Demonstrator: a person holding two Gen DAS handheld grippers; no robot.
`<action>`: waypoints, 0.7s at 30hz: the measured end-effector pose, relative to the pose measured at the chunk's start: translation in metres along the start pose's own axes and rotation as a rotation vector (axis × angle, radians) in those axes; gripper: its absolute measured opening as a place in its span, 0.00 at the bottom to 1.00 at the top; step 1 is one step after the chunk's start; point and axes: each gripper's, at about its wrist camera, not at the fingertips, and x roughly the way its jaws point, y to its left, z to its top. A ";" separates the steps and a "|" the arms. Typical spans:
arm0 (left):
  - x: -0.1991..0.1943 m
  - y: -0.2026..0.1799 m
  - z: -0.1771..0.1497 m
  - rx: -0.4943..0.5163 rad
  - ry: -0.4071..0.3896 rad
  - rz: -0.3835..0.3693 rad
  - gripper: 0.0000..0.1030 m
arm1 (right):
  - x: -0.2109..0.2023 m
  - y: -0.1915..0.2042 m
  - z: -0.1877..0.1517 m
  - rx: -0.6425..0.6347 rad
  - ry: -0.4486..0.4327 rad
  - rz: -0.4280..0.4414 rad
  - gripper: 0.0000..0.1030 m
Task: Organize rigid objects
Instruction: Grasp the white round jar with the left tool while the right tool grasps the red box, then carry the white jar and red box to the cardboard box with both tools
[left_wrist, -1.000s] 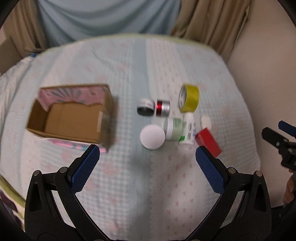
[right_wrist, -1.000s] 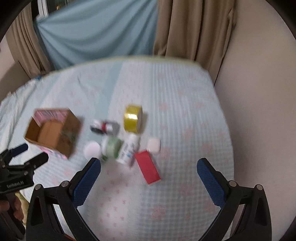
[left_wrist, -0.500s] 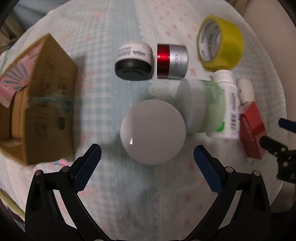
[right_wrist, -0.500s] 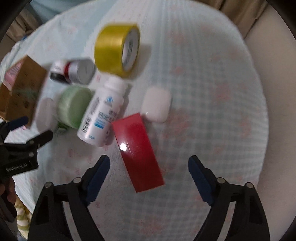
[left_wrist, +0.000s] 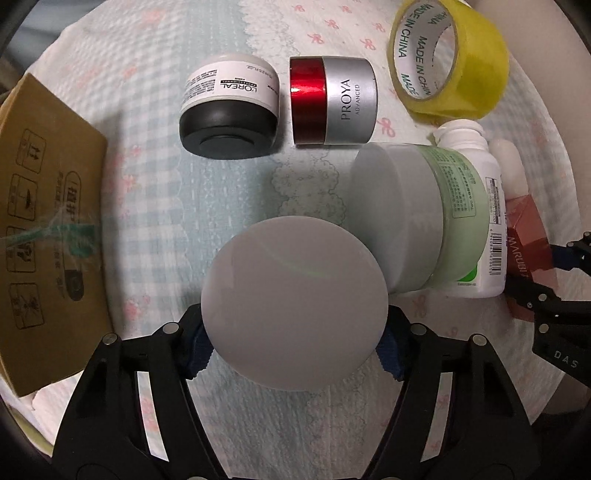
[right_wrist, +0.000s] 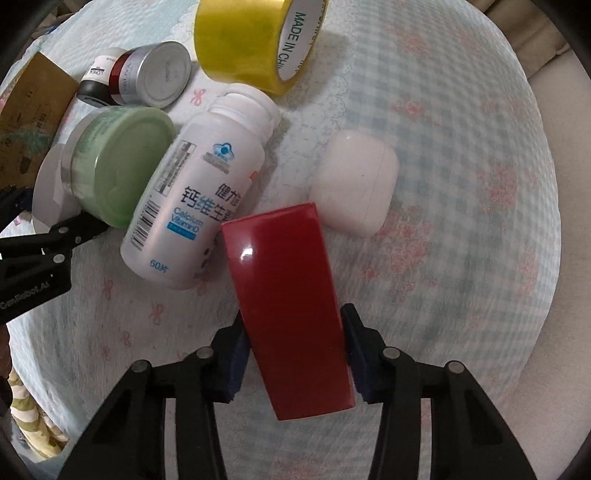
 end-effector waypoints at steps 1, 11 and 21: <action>0.001 0.001 0.000 -0.001 0.001 -0.002 0.66 | 0.000 0.000 -0.001 0.000 0.001 -0.001 0.42; -0.014 0.002 -0.011 -0.014 -0.028 -0.002 0.66 | -0.002 -0.004 0.004 0.056 -0.015 0.029 0.41; -0.080 0.022 -0.036 -0.033 -0.123 0.001 0.66 | -0.066 -0.020 -0.019 0.205 -0.118 0.098 0.40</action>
